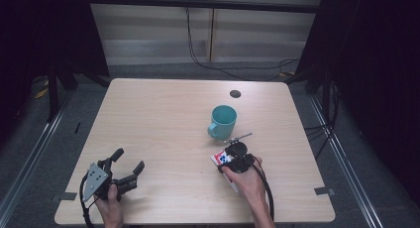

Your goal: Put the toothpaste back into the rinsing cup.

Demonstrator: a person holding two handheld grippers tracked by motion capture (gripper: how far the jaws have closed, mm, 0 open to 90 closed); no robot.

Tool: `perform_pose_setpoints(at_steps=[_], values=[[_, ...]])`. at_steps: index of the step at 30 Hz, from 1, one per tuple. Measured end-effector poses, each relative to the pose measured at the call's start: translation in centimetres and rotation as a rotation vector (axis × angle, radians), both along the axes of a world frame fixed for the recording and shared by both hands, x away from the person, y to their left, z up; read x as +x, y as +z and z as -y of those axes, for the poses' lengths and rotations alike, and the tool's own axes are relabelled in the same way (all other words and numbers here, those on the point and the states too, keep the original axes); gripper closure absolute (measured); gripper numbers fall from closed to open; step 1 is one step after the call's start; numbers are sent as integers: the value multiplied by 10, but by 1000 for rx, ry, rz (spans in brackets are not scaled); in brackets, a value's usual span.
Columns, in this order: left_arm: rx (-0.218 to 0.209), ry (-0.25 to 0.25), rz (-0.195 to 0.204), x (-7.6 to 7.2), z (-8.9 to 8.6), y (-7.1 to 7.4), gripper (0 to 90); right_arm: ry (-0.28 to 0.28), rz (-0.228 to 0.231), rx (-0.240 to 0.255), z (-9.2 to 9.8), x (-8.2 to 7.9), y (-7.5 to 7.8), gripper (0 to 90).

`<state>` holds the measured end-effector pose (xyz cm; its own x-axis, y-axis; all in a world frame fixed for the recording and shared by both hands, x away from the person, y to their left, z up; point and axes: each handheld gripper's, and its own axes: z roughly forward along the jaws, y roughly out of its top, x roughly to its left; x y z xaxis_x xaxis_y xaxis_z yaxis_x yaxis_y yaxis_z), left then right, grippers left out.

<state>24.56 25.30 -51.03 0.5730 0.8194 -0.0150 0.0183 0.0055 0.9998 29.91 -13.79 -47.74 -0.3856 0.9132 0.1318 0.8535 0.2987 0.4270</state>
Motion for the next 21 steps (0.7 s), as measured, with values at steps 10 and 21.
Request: perform_pose_setpoints(at_steps=[10, 21], values=[[-3, -3, -1, 0, 0, 0, 156, 44, 5, -72, -7, 0, 0, 440], [2, -2, -1, 0, 0, 0, 156, 49, -13, 34, 8, 2, 4, 653]])
